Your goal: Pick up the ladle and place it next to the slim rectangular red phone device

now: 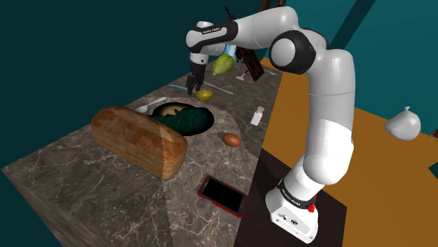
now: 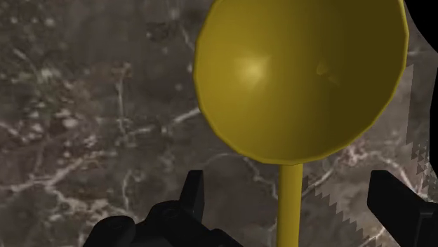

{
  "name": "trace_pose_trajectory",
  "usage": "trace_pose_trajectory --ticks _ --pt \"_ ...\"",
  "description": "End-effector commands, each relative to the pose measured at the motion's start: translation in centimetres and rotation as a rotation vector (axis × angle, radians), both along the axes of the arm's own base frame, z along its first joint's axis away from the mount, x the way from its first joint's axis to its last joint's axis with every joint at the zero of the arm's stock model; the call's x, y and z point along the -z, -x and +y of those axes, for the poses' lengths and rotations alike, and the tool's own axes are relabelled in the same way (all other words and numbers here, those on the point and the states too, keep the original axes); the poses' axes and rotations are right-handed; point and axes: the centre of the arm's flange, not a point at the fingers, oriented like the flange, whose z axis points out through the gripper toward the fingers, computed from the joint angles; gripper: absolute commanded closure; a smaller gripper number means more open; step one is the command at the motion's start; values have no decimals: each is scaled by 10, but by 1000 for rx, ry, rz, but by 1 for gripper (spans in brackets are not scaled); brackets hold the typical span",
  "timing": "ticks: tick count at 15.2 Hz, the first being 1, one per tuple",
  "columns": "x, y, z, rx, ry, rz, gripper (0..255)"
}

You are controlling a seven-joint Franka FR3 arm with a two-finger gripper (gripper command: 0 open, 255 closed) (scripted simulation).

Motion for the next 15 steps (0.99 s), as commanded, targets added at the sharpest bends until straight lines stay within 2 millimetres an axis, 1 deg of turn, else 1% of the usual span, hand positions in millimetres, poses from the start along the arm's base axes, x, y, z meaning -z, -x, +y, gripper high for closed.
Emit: trace_pose_trajectory --ticks 1,7,8,15 --pt "4 1 1 0 0 -1 0" --pt "4 1 1 0 0 -1 0" --pt "4 1 1 0 0 -1 255" --pt "3 1 0 0 0 -1 255"
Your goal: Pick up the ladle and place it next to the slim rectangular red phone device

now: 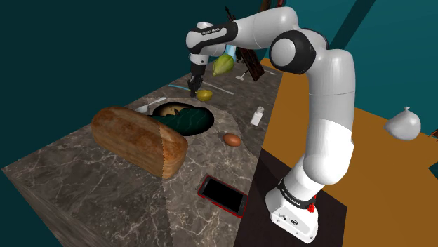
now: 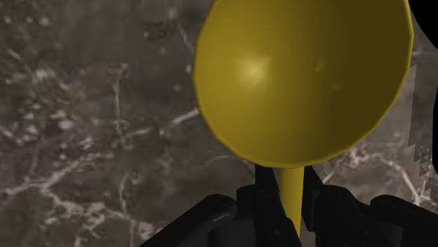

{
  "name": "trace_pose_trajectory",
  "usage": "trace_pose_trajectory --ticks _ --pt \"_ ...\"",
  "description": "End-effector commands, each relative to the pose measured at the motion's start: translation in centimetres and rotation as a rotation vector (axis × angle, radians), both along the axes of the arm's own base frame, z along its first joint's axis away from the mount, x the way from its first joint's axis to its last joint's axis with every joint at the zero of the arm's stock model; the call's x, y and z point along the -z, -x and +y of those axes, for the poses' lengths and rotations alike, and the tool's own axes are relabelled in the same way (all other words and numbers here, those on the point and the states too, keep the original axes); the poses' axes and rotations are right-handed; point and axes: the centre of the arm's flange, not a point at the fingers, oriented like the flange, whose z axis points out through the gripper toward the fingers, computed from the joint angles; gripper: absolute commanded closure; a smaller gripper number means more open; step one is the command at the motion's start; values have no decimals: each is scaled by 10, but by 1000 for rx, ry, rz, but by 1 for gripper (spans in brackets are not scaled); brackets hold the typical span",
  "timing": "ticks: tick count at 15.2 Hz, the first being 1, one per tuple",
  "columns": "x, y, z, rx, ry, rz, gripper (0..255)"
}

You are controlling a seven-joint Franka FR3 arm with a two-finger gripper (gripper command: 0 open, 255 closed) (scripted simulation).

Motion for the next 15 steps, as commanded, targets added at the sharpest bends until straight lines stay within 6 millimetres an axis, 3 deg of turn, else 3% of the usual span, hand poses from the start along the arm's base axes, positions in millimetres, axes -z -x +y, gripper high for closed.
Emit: trace_pose_trajectory --ticks 1,15 --pt "0 0 0 0 0 1 255" --pt "-68 0 0 0 0 1 255"
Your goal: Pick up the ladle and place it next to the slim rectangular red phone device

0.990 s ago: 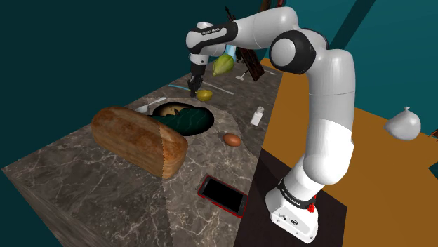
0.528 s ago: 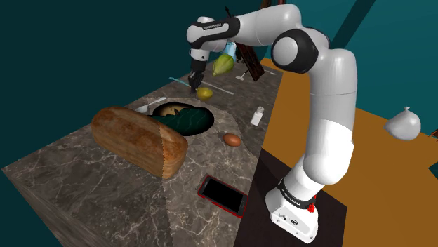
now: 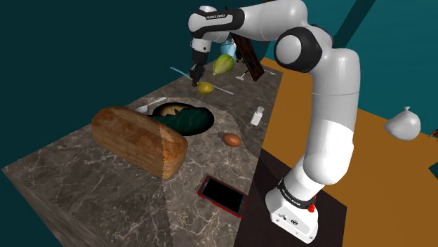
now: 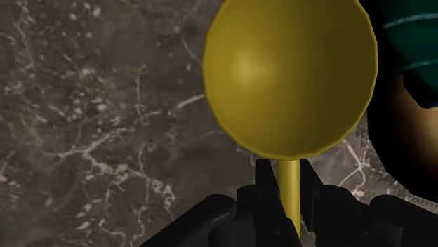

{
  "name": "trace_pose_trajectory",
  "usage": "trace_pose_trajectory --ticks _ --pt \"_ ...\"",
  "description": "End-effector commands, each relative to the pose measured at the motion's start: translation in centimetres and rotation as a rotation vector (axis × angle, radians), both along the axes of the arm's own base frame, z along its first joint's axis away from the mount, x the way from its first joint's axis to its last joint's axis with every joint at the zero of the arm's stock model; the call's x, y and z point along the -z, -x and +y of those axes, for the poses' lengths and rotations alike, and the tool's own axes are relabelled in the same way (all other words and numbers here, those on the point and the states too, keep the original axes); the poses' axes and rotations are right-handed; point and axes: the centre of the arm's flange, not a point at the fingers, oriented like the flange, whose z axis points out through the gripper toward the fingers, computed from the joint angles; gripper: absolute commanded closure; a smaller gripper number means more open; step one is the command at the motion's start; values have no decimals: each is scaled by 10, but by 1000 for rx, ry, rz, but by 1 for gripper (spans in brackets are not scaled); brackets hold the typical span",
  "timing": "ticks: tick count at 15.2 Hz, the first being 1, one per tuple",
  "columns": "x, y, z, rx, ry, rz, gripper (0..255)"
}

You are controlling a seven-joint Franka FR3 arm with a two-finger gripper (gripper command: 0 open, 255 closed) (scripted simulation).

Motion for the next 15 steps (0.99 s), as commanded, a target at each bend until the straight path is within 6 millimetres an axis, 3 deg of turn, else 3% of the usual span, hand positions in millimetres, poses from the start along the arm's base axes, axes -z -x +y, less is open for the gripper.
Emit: trace_pose_trajectory --ticks 1,11,15 --pt "-11 1 0 0 0 0 255" --pt "-62 1 0 0 0 0 255" --pt "-62 37 39 0 0 0 255"
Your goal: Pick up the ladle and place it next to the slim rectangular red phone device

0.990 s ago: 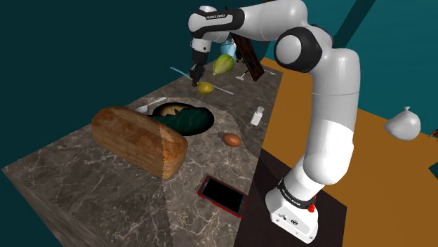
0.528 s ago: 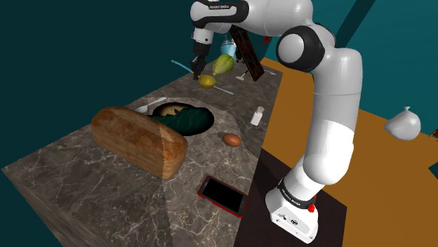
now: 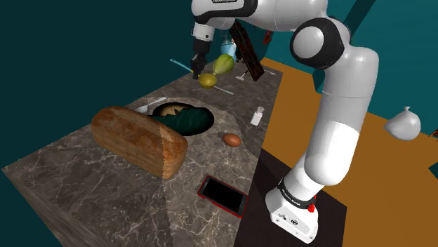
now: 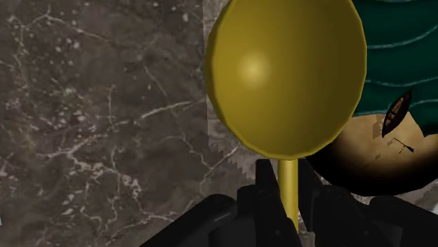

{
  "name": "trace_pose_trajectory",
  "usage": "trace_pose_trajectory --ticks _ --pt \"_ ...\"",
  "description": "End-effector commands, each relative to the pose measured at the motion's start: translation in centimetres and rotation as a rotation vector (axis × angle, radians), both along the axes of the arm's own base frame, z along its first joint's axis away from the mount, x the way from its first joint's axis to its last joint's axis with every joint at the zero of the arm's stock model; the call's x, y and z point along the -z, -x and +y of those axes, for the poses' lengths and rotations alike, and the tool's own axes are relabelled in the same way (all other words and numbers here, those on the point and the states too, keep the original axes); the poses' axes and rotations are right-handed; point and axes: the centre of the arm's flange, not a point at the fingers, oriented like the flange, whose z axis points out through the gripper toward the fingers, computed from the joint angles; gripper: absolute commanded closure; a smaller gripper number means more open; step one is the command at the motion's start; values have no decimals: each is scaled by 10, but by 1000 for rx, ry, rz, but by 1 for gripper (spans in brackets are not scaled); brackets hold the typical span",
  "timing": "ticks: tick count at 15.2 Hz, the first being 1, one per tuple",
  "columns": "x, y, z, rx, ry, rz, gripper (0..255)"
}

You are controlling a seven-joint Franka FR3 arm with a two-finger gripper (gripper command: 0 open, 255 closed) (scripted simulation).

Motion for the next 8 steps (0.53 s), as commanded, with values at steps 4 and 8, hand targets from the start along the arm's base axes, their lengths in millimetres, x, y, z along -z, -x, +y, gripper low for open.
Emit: trace_pose_trajectory --ticks 4,8 --pt "-3 45 46 0 0 0 255" --pt "-3 81 85 0 0 0 255"
